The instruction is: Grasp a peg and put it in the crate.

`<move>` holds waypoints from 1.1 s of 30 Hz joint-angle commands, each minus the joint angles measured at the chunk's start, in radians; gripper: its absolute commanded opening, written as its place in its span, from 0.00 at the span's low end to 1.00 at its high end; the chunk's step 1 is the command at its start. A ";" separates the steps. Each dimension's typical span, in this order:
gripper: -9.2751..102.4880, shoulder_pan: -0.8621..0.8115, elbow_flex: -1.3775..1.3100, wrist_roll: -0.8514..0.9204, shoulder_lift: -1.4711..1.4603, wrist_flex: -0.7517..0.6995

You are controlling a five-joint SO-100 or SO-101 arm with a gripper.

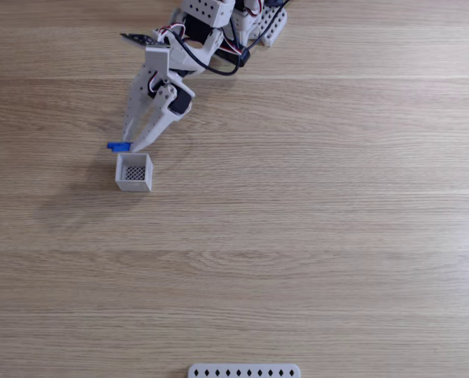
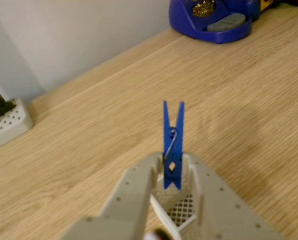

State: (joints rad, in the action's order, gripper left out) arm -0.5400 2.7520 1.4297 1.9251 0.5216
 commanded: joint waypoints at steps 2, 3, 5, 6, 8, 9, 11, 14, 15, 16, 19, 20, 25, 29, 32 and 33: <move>0.08 -0.015 -0.012 0.002 0.002 0.095; 0.08 -0.012 -0.015 0.002 -0.018 0.101; 0.08 -0.006 -0.032 -0.005 -0.063 0.112; 0.08 -0.006 -0.044 -0.005 -0.086 0.117; 0.08 -0.008 -0.080 -0.006 -0.137 0.124; 0.08 -0.008 -0.095 -0.006 -0.163 0.126; 0.08 -0.005 -0.121 -0.006 -0.209 0.129; 0.08 -0.005 -0.153 -0.006 -0.255 0.129; 0.08 -0.003 -0.163 -0.006 -0.264 0.129; 0.08 -0.003 -0.170 -0.006 -0.273 0.129; 0.09 -0.002 -0.183 -0.006 -0.284 0.118; 0.10 -0.002 -0.183 -0.006 -0.284 0.117; 0.18 -0.002 -0.170 -0.006 -0.284 0.114; 0.20 -0.002 -0.169 -0.005 -0.284 0.112; 0.14 -0.002 -0.169 -0.008 -0.284 0.112; 0.09 -0.002 -0.169 -0.008 -0.284 0.112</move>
State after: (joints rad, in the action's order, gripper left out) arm -0.5430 2.6430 1.4343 1.6245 0.6182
